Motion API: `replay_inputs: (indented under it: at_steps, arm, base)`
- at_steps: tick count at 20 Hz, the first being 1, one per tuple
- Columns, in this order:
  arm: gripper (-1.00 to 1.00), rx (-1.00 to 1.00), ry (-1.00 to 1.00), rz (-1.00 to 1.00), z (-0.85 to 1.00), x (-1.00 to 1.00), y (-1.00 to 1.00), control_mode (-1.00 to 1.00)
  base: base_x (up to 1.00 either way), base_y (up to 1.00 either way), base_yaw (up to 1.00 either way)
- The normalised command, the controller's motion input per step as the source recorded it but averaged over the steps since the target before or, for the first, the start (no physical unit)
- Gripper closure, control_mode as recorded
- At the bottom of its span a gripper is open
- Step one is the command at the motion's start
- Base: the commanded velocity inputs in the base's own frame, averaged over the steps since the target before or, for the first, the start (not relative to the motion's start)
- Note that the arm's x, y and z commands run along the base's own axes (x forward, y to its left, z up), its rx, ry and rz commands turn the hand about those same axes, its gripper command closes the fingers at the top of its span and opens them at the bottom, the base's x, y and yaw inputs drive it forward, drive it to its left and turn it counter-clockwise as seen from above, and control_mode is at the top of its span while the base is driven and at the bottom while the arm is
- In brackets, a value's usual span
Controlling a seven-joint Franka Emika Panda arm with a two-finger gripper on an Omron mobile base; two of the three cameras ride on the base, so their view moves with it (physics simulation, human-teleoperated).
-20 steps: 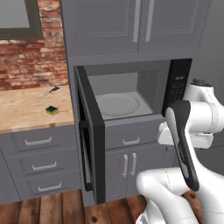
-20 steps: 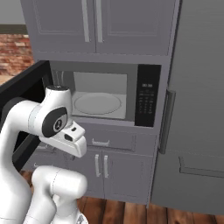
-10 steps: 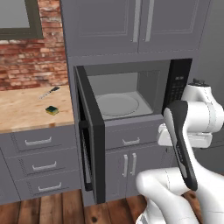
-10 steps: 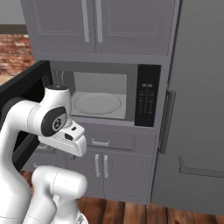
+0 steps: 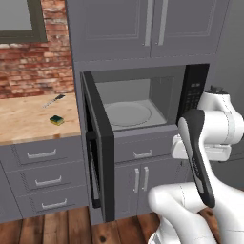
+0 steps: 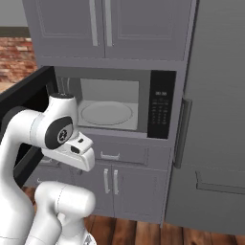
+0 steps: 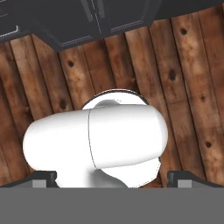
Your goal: Place the sponge inside the microwave to prepare for sanitizing.
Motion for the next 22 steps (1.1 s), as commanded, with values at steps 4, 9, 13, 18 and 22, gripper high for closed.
replay_inputs:
  at_steps: [4,9,13,18,22]
  arm:
    - [-1.0,0.0,0.0,0.0,0.0,0.0,0.0,1.0]
    - [-1.0,0.0,0.0,0.0,0.0,0.0,0.0,1.0]
    - [-1.0,0.0,0.0,0.0,0.0,0.0,0.0,1.0]
    - [-1.0,0.0,0.0,0.0,0.0,0.0,0.0,1.0]
    - [-1.0,0.0,0.0,0.0,0.0,0.0,0.0,1.0]
  base:
    - [-0.21,-0.08,-0.01]
    - [-0.56,-0.15,-0.02]
    - [-0.75,-0.13,0.0]
    - [-0.61,-0.08,0.0]
    - [0.0,-0.52,0.08]
